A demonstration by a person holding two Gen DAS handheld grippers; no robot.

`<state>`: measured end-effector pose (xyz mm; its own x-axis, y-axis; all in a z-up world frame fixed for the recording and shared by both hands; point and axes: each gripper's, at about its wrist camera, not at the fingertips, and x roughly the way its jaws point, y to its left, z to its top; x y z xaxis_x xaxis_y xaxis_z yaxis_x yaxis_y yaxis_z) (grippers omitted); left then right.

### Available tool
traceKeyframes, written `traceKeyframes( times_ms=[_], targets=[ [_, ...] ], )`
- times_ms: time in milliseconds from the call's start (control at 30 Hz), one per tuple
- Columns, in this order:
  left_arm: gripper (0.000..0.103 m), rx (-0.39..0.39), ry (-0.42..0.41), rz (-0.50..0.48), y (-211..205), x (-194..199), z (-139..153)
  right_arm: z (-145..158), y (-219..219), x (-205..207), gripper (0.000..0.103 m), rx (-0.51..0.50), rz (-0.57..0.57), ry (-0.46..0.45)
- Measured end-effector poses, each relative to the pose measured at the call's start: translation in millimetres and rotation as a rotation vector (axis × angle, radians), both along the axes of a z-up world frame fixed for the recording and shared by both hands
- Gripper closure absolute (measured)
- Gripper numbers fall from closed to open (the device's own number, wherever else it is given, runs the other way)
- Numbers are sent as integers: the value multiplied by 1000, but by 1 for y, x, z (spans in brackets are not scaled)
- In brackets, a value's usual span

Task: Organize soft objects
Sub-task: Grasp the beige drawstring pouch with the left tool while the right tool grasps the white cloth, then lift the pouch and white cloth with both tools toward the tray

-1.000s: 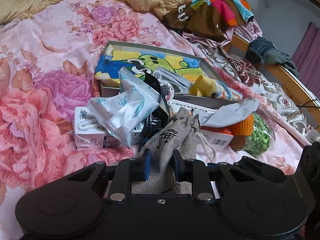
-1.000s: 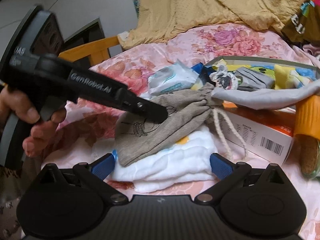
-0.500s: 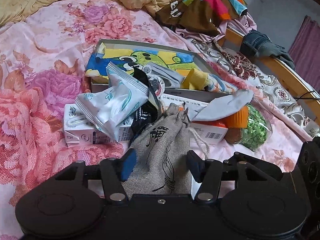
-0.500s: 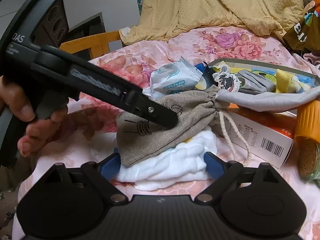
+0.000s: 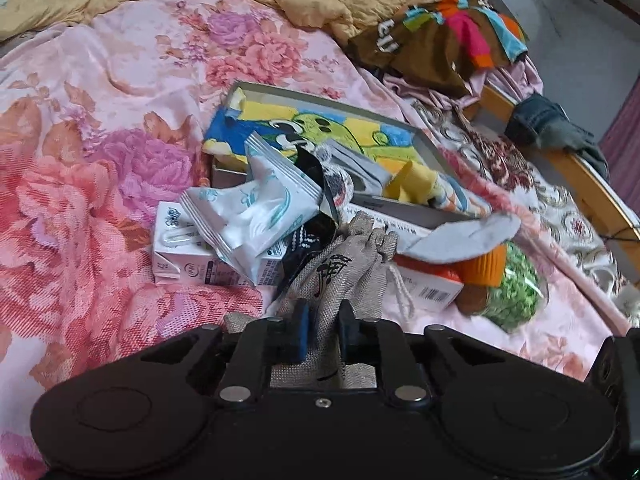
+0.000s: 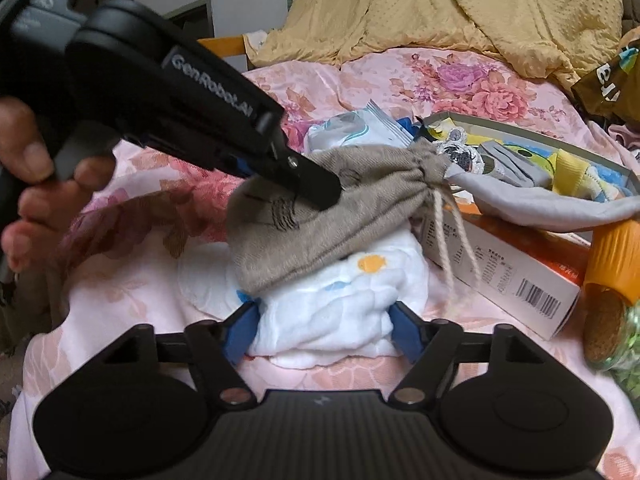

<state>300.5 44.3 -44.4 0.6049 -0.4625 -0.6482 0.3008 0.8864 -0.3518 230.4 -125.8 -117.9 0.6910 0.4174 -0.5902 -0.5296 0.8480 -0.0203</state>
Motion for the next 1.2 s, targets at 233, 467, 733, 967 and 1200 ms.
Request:
traceKeyframes(
  times_ms=[233,467,733,967,1200],
  targets=[
    [93,-32,-13,67,4,-17,14,5,7,-12,72,-83,-5,-58],
    [96,-77,-91,162,12,-52,21,18,0,-29,79,-70,-21,-87],
    [96,-108,-122,247,21,-83,30,38,-17,-46,79,1,-87,-126],
    [96,-101,-180,262,16,-99,47,53,-46,-47,79,129,-162,-112],
    [96,-125,-222,328,23,-111,64,74,-79,-55,78,277,-206,-184]
  ],
)
